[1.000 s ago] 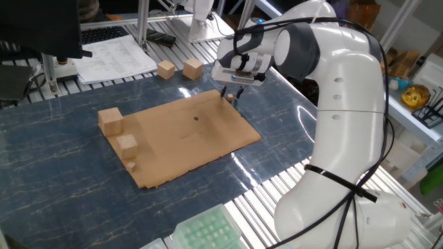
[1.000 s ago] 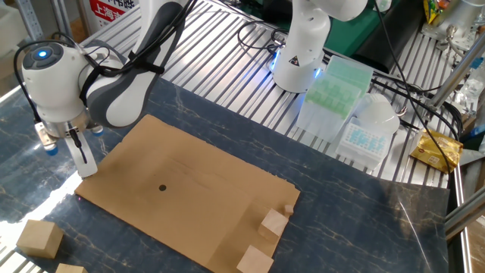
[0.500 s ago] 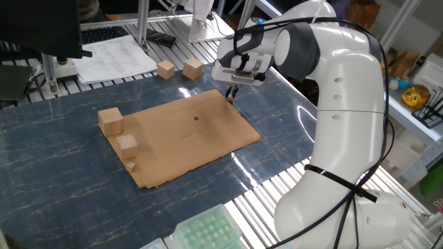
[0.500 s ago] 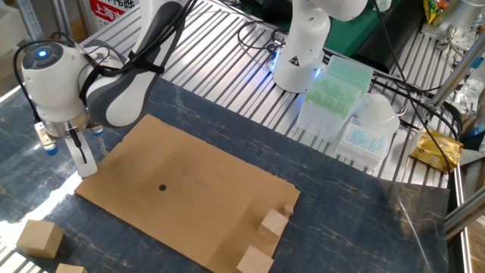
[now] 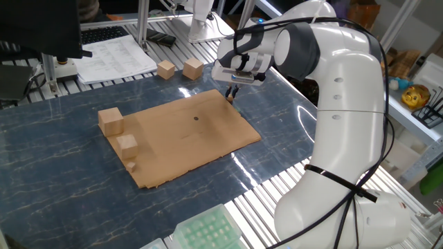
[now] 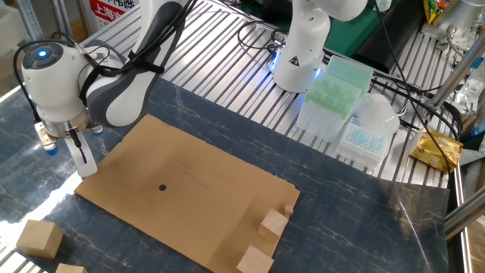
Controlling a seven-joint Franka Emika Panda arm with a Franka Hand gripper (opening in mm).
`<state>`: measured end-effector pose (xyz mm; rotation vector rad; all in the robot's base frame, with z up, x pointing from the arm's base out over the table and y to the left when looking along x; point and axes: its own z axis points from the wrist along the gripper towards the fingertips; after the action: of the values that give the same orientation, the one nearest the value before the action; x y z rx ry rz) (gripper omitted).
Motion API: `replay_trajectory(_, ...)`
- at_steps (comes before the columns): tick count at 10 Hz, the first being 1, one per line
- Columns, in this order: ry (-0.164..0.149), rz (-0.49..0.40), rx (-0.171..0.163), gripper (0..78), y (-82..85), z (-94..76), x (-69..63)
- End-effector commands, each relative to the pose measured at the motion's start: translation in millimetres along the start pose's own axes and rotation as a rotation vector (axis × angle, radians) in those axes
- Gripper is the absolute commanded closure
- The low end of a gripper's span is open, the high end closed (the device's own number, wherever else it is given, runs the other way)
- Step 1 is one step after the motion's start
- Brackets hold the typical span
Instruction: Grab the block and place it at the designated location
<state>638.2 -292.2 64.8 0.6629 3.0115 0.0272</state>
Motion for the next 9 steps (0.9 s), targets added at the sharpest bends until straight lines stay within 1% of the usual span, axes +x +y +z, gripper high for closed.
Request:
replay_trajectory(1, 0.012, 0.009, 0.026, 76.3, -4.0, -26.1, 4.1)
replay_trajectory(4, 0.011, 0.01, 0.038, 76.3, -2.8, -34.2, 7.6)
replay_trajectory(6, 0.017, 0.021, 0.041, 76.3, 0.4, -38.6, 12.2)
replay_trajectory(9, 0.036, 0.082, 0.044, 76.3, 15.6, -52.2, 33.3)
